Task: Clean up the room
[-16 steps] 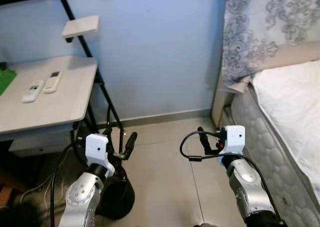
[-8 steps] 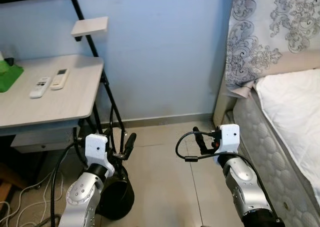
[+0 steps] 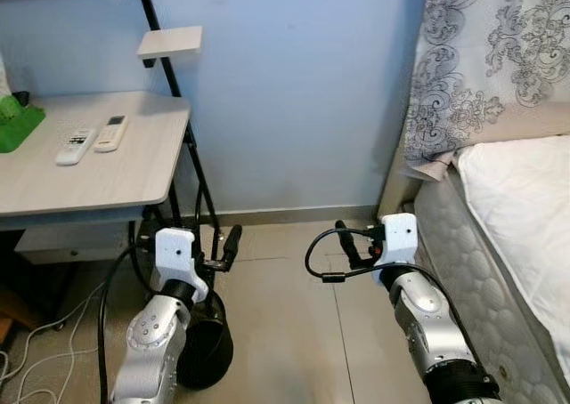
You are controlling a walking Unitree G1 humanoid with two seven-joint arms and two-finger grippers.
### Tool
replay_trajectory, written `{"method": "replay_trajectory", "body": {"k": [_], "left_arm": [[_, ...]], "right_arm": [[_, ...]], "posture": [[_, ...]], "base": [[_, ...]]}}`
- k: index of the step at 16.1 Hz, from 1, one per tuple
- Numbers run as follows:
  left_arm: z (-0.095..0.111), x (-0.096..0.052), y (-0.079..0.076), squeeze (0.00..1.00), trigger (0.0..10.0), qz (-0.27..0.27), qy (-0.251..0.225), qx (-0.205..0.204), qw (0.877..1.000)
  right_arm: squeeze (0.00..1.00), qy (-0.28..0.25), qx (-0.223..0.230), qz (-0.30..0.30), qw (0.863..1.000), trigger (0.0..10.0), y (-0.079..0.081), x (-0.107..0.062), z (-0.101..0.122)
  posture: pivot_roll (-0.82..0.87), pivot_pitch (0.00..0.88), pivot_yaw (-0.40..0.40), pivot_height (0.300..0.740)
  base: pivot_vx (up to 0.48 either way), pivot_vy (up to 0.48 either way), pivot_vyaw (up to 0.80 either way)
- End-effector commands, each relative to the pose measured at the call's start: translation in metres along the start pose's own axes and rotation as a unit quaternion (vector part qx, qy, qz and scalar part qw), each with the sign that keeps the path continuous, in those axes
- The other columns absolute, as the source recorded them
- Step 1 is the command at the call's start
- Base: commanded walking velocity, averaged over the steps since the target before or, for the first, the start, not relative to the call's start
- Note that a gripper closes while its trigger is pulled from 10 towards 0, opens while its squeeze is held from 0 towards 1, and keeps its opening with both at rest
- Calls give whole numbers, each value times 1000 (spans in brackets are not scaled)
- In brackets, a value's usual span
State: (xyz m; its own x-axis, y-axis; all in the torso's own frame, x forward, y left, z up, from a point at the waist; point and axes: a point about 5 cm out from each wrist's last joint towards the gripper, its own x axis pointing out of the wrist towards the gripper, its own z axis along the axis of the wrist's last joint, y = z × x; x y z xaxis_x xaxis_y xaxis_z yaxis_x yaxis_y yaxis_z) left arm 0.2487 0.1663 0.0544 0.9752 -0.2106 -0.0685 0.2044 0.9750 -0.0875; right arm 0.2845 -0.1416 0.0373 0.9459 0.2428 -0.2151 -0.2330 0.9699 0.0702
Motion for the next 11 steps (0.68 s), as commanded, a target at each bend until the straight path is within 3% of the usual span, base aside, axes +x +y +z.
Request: {"method": "replay_trajectory", "body": {"k": [1, 2, 9, 11], "left_arm": [[1, -1, 2, 0, 10000, -2, 3, 7, 1000], [1, -3, 4, 0, 10000, -6, 8, 14, 1000], [0, -3, 12, 0, 10000, -3, 18, 33, 999], [1, -5, 12, 0, 10000, -3, 14, 31, 999]], "right_arm": [[0, 0, 1, -4, 1000, 10000, 0, -1, -2], [0, 8, 8, -14, 1000, 10000, -1, -3, -6], [0, 6, 30, -9, 999, 10000, 14, -4, -11], [0, 6, 24, -10, 1000, 10000, 11, -8, -11]], "posture": [[-100, 0, 88, 740], [-94, 0, 87, 740], [-91, 0, 115, 740], [-86, 0, 114, 740]], "base": [[0, 0, 0], [0, 0, 0], [0, 0, -759], [0, 0, -756]]}}
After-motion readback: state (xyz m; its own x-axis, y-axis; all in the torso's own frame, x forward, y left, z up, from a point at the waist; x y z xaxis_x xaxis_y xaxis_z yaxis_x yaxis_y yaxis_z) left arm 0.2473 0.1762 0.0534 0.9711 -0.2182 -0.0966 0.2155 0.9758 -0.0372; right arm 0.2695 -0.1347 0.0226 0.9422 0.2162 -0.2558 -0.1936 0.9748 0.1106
